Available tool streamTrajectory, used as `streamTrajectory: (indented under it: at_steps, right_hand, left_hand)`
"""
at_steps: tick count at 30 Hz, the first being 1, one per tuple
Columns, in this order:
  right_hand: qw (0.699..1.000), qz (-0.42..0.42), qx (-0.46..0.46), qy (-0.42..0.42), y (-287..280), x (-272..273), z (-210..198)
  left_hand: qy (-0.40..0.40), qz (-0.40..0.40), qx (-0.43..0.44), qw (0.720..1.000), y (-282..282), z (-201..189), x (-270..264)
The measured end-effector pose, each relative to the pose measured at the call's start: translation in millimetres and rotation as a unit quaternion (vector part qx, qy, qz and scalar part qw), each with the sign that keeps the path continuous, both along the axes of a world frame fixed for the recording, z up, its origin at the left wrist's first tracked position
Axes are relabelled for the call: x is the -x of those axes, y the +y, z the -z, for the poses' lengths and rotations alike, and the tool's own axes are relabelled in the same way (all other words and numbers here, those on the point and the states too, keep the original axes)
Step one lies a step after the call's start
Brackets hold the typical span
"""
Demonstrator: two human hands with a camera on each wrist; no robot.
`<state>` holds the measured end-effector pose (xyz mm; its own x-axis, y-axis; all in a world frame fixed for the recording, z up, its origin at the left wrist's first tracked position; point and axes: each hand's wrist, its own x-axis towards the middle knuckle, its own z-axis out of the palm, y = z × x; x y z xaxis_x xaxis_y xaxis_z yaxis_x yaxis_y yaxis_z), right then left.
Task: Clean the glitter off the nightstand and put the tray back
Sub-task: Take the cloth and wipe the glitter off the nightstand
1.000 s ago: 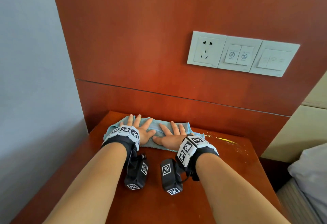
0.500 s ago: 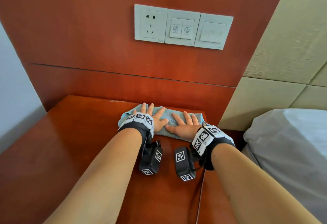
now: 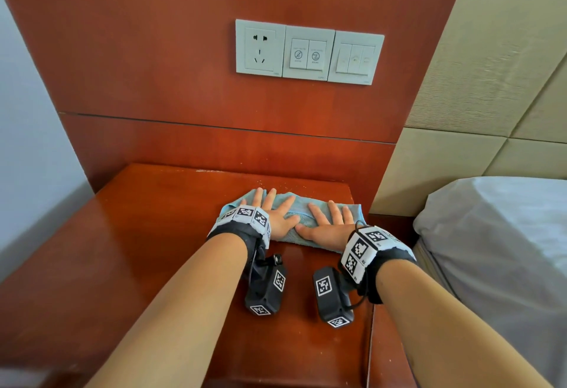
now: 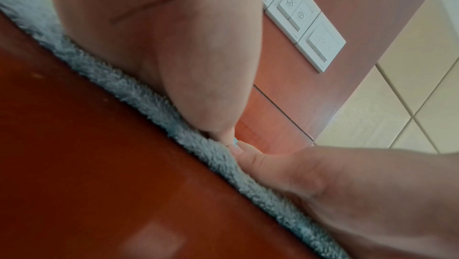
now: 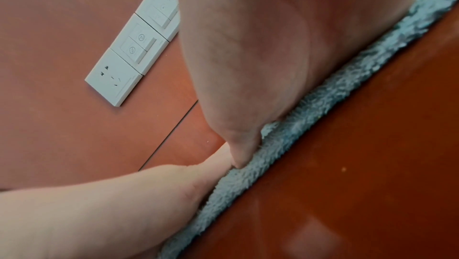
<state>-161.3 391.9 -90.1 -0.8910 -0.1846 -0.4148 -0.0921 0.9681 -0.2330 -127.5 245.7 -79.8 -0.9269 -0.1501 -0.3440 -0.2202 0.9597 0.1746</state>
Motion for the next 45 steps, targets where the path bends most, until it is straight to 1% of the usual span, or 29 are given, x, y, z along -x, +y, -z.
streamTrajectory:
  at_steps: [4,8,11,15,19,22,28,32,35,40,45]
  right_hand:
    - [1.0,-0.001,-0.006,-0.008,-13.6,-18.7,-5.7]
    - [1.0,-0.023,-0.012,-0.003,-45.3,-37.6,-12.6]
    - [0.999,-0.041,0.002,-0.017,-85.2,-46.9,-8.1]
    - [0.996,-0.065,0.039,-0.043,-152.5,-64.8,0.2]
    - [0.994,-0.096,0.047,-0.035,-211.9,-81.8,6.3]
    - [0.992,-0.115,0.047,-0.032,-239.8,-82.4,10.4]
    - [0.989,-0.146,0.025,-0.014,-268.6,-57.7,12.3]
    - [0.987,-0.157,0.016,0.004,-282.7,-34.6,10.8]
    - [0.987,-0.157,0.027,-0.003,-291.9,-18.2,9.2]
    - [0.985,-0.173,0.023,-0.016,-300.0,18.2,3.4]
    - [0.981,-0.195,0.012,-0.017,-293.6,34.6,-1.8]
  left_hand:
    - [-0.003,0.005,-0.005,1.0,-14.4,1.0,-15.8]
    - [0.007,-0.008,0.006,1.0,-40.9,2.7,-37.4]
    - [0.007,-0.038,0.012,0.999,-75.6,1.8,-58.0]
    - [-0.001,-0.087,0.02,0.996,-138.8,3.4,-87.3]
    - [-0.013,-0.125,0.026,0.992,-193.7,4.8,-110.7]
    - [-0.015,-0.136,0.039,0.99,-221.2,7.0,-116.0]
    - [-0.002,-0.158,0.044,0.987,-244.7,7.6,-100.7]
    - [0.001,-0.172,0.029,0.985,-258.9,9.0,-77.2]
    - [0.007,-0.188,0.033,0.982,-263.2,9.5,-61.1]
    - [0.002,-0.198,0.063,0.978,-271.5,9.7,-27.8]
    - [0.007,-0.193,0.099,0.976,-271.5,18.8,1.0]
